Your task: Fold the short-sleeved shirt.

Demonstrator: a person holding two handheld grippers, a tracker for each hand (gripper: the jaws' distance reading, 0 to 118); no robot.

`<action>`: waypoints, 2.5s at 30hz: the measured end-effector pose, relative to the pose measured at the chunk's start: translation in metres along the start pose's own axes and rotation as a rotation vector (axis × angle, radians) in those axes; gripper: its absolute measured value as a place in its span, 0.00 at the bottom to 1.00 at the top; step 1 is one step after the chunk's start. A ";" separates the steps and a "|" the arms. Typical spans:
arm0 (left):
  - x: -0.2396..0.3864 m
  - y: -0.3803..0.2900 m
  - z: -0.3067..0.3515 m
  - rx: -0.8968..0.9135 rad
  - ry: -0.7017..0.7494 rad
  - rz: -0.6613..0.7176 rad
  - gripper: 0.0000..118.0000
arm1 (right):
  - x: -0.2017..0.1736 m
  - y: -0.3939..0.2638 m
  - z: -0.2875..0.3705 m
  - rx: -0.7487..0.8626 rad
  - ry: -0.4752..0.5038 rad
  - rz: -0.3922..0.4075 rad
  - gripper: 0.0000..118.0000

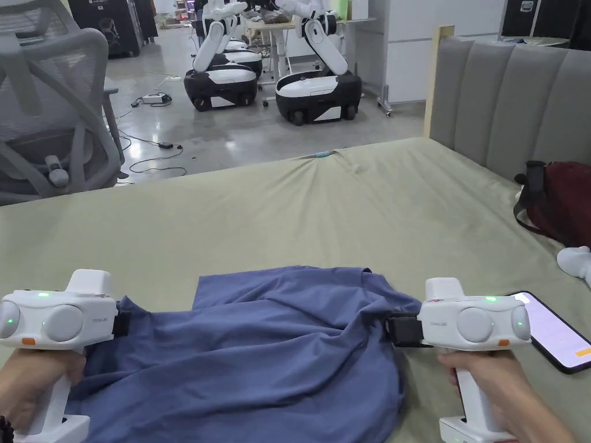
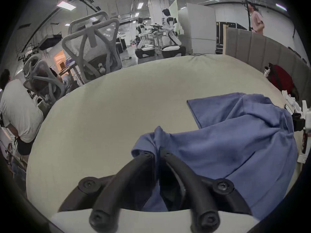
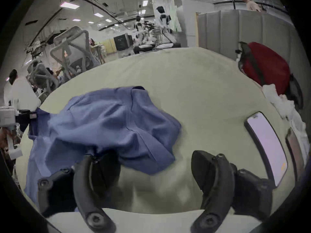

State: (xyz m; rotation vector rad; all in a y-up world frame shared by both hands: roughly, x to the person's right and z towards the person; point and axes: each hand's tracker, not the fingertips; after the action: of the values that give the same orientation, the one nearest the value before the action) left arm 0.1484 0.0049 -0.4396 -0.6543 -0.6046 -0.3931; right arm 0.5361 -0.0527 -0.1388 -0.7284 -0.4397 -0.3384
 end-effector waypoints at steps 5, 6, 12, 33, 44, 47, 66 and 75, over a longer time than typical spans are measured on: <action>0.002 -0.002 -0.001 -0.007 0.005 -0.006 0.03 | -0.018 0.015 -0.027 -0.025 -0.020 0.129 0.09; 0.001 -0.004 -0.001 -0.006 0.006 -0.008 0.03 | -0.019 0.014 -0.032 -0.025 -0.012 0.118 0.08; -0.009 0.000 0.018 0.058 0.008 0.017 0.03 | -0.019 0.023 0.004 0.116 0.005 0.089 0.08; -0.116 0.176 0.204 0.575 0.198 0.136 0.03 | -0.128 0.296 0.153 0.651 -0.027 0.237 0.08; -0.120 0.261 0.208 0.741 0.279 0.175 0.03 | -0.139 0.385 0.168 0.721 -0.094 0.165 0.08; -0.119 0.265 0.205 0.751 0.255 0.191 0.03 | -0.143 0.381 0.168 0.734 -0.119 0.180 0.08; -0.084 0.112 0.078 0.496 0.148 0.278 0.03 | -0.115 0.245 0.048 0.508 -0.004 0.239 0.08; -0.040 -0.035 0.166 0.451 0.108 0.216 0.03 | -0.075 0.097 0.121 0.469 0.009 0.276 0.08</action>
State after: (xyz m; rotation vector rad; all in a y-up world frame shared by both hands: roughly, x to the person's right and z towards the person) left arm 0.0343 0.0959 -0.3442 -0.2596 -0.4907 -0.0818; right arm 0.4824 0.1105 -0.1508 -0.3214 -0.3850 0.0257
